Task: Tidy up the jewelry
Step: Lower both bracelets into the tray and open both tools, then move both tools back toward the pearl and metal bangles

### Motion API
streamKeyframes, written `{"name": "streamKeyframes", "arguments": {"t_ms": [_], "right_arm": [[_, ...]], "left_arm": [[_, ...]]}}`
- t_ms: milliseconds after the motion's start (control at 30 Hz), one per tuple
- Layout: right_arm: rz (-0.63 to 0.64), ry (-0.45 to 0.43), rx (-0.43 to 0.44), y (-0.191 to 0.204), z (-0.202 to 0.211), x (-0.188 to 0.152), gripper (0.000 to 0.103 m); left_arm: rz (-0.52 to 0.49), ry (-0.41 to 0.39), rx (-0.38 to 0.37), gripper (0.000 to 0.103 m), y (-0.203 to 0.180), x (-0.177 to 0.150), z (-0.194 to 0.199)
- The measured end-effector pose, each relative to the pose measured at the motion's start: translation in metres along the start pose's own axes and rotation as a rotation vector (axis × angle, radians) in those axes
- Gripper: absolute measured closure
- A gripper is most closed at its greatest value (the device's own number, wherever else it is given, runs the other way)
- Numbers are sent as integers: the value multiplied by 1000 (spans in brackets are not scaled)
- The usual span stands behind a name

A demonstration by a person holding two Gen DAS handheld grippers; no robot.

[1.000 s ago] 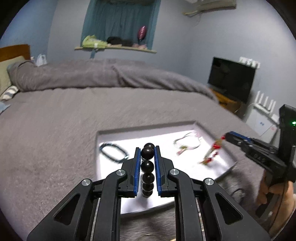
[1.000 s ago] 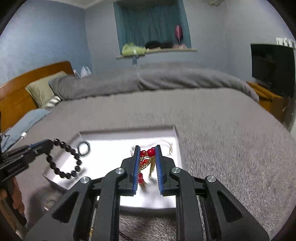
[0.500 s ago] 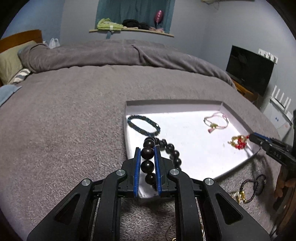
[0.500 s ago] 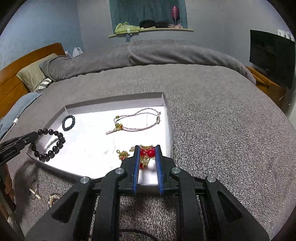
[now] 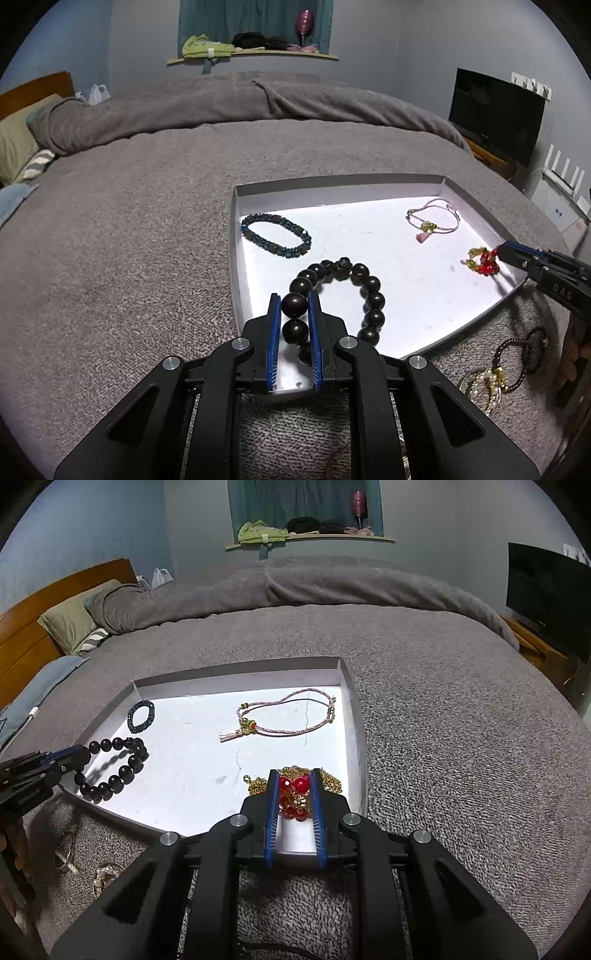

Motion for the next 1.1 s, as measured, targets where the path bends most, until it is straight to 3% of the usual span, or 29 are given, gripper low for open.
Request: {"name": "streamKeyframes", "arguments": {"t_ms": [233,300,333,367,467,533,767,933,1100], "right_arm": [[-3,-7,-1,0,1,1,85],[-7,-10,0,1,2,1,78],[-10,-17,2,1,4,2,67],[-10,-26,4,1,6,3,63],[-7,-43,1,2,10,5,61],[-10,-56,1,2,13,7,48],[-24,-103,-16,-2,24,13,28],[-40,-114,-31,-4,28,15,6],[-45,-129,-68,-7,36,13,6]], "left_arm": [[-11,-3,-1,77,-4,0,1],[-12,-6,-8,73,-5,0,1],[-12,-9,-11,70,-6,0,2],[-13,-13,-14,68,-6,0,3],[-14,-31,-7,50,-7,2,7],[-8,-48,-12,43,-8,3,11],[-1,-90,-11,26,-9,8,21],[9,-108,7,20,-9,10,26],[27,-123,31,12,-9,12,35]]}}
Point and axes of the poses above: each gripper's, at about its wrist camera, not at the fingertips, and z roughly against the way its jaws point, y to its left, x to its top, the point moved 3 cm from there along -z, roughly the way its jaws point, and after that the axes turned 8 degrees about -y, right-handed, at the moved point
